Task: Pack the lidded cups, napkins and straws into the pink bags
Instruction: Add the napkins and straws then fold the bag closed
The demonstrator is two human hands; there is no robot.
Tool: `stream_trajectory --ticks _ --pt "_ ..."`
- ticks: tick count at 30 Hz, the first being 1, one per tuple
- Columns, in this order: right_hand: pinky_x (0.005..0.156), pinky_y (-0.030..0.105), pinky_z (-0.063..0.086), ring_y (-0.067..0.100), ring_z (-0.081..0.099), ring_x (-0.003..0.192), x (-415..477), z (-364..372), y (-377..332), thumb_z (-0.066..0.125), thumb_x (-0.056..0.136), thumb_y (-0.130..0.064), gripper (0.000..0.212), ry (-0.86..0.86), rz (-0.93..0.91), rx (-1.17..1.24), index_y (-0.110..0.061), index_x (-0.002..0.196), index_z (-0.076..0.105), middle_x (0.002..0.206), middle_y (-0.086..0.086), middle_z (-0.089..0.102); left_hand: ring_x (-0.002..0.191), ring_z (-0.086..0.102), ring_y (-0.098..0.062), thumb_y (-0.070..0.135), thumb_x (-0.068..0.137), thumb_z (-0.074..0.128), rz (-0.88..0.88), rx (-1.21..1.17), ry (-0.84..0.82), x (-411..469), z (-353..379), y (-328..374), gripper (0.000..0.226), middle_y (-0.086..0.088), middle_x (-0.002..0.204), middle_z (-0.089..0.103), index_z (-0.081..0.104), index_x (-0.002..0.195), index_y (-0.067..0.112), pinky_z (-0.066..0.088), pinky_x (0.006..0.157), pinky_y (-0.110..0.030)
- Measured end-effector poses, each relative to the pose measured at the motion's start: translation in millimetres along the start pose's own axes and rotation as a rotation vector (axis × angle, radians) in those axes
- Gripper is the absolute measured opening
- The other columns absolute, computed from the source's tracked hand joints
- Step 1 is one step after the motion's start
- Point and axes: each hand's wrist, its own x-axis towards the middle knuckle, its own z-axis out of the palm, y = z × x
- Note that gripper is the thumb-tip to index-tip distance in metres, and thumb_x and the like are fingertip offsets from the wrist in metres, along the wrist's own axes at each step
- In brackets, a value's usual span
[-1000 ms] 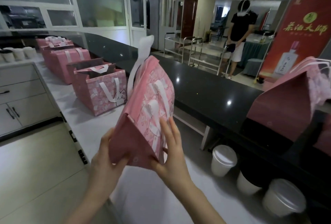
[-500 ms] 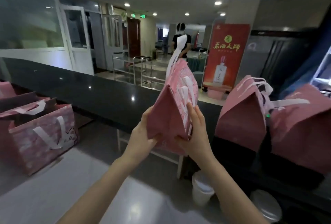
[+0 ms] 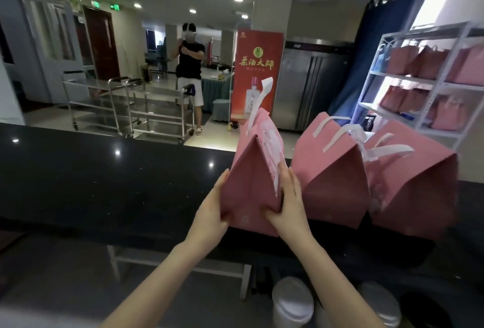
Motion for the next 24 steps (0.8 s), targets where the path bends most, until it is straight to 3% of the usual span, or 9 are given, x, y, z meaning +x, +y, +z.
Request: stream_trajectory --ticks 6,9,11,16,20,22,24 --pt "0.098 0.024 0.031 0.021 0.031 0.137 15.7 14.7 5.7 0.066 0.079 0.000 0.110 0.147 0.093 -0.100 -0.066 0.136 0.000 0.158 -0.009 0.009 0.124 0.048 -0.003 -0.007 0.069 0.055 0.055 0.069 -0.034 31.8 12.6 -24.3 0.104 0.011 0.135 0.051 0.016 0.151 0.042 0.043 0.100 -0.020" --pt "0.102 0.031 0.035 0.023 0.032 0.137 20.2 18.6 5.7 0.063 0.081 -0.001 0.100 0.164 0.150 -0.118 -0.054 0.144 0.007 0.156 -0.004 0.016 0.125 0.050 -0.015 -0.008 0.068 0.054 0.067 0.088 -0.081 44.7 13.4 -29.3 0.104 0.002 0.135 0.052 0.015 0.153 0.036 0.046 0.100 -0.039" --pt "0.104 0.033 0.035 0.024 0.034 0.136 19.4 18.3 3.6 0.063 0.082 -0.003 0.094 0.166 0.177 -0.122 -0.046 0.148 0.012 0.154 0.000 0.021 0.127 0.049 -0.017 -0.005 0.068 0.057 0.066 0.100 -0.106 46.8 10.7 -28.9 0.103 0.000 0.138 0.050 0.014 0.153 0.035 0.046 0.099 -0.044" --pt "0.101 0.024 0.030 0.016 0.038 0.132 -5.3 10.0 -14.8 0.069 0.084 -0.012 0.088 0.212 0.145 -0.077 -0.044 0.147 0.016 0.151 0.000 0.027 0.130 0.038 0.000 0.015 0.077 0.073 0.080 0.136 -0.063 21.9 -8.7 -25.3 0.102 0.019 0.144 0.035 0.008 0.151 0.044 0.042 0.103 -0.031" --pt "0.101 0.013 0.028 -0.002 0.036 0.124 -41.4 3.2 -35.3 0.067 0.086 -0.015 0.077 0.246 0.048 -0.064 -0.040 0.145 0.025 0.145 -0.007 0.031 0.122 0.048 -0.004 0.015 0.083 0.071 0.024 0.102 0.081 -14.5 -27.3 -18.0 0.086 0.011 0.133 0.048 0.022 0.147 0.045 0.048 0.094 -0.030" --pt "0.100 0.004 0.024 -0.001 0.037 0.126 -59.1 2.6 -45.9 0.066 0.087 -0.013 0.070 0.247 -0.013 -0.064 -0.032 0.145 0.032 0.143 -0.006 0.035 0.113 0.054 -0.004 0.011 0.085 0.069 0.007 0.088 0.133 -35.8 -35.4 -11.6 0.077 0.010 0.122 0.055 0.032 0.144 0.042 0.052 0.089 -0.030" --pt "0.103 0.009 0.028 0.002 0.040 0.126 -75.2 4.9 -58.2 0.065 0.087 -0.011 0.064 0.238 -0.072 -0.045 -0.027 0.143 0.037 0.140 -0.006 0.038 0.106 0.057 -0.001 0.009 0.086 0.067 0.002 0.108 0.172 -60.2 -45.6 -5.8 0.068 0.013 0.112 0.060 0.040 0.141 0.037 0.053 0.086 -0.027"
